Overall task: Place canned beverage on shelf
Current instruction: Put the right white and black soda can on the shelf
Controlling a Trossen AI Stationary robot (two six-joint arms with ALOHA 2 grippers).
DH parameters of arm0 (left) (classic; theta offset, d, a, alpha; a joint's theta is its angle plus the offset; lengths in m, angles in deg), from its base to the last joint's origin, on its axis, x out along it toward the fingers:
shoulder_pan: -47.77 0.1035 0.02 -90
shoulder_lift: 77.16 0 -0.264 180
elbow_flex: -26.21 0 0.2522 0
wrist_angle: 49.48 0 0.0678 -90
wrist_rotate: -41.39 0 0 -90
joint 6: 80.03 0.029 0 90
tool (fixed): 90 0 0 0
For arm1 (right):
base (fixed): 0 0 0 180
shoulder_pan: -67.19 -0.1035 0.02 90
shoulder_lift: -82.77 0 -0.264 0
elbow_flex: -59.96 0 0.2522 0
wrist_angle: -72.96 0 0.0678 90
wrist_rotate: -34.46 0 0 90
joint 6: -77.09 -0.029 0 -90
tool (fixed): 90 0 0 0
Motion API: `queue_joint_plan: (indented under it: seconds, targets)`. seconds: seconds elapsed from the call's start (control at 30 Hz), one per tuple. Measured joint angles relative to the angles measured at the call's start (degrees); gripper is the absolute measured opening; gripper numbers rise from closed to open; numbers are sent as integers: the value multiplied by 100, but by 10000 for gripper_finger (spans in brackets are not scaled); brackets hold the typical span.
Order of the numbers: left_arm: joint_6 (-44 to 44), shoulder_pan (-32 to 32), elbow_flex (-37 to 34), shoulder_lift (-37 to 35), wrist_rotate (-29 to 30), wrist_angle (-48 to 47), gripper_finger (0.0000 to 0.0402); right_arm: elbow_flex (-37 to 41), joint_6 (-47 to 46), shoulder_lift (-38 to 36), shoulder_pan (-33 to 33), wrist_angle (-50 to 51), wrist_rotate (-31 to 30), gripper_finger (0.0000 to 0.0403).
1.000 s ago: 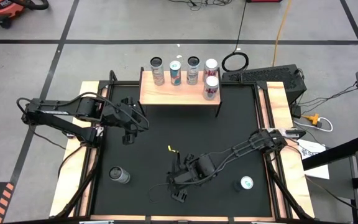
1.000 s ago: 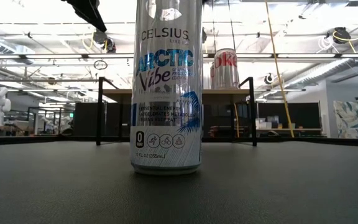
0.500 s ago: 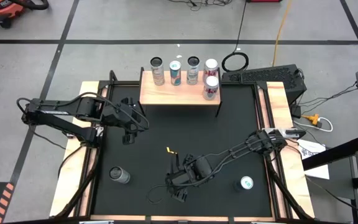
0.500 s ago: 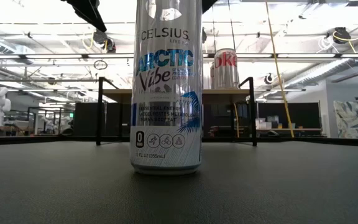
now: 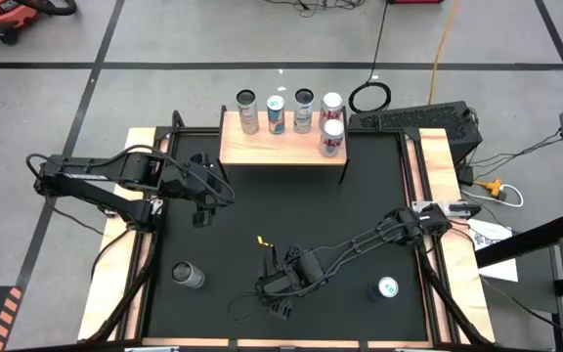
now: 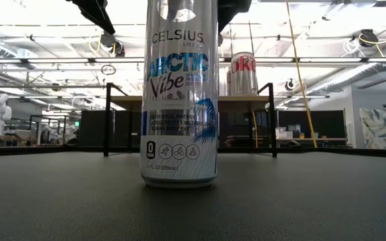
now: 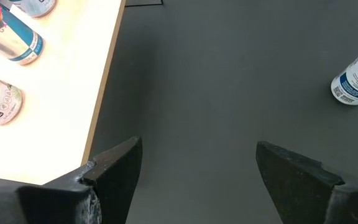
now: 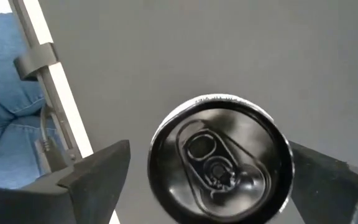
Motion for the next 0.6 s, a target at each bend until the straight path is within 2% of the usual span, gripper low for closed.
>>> queue_joint_plan:
  seconds: [0.17,0.47,0.6]
  targets:
    - [0,0,0,0,1,0,316,0,-25,7,20,2,-5,336]
    - [4,0,0,0,-1,0,316,0,-194,0,129,190,-184,225]
    - [7,0,0,0,1,-2,316,-9,-321,-3,207,337,-135,223]
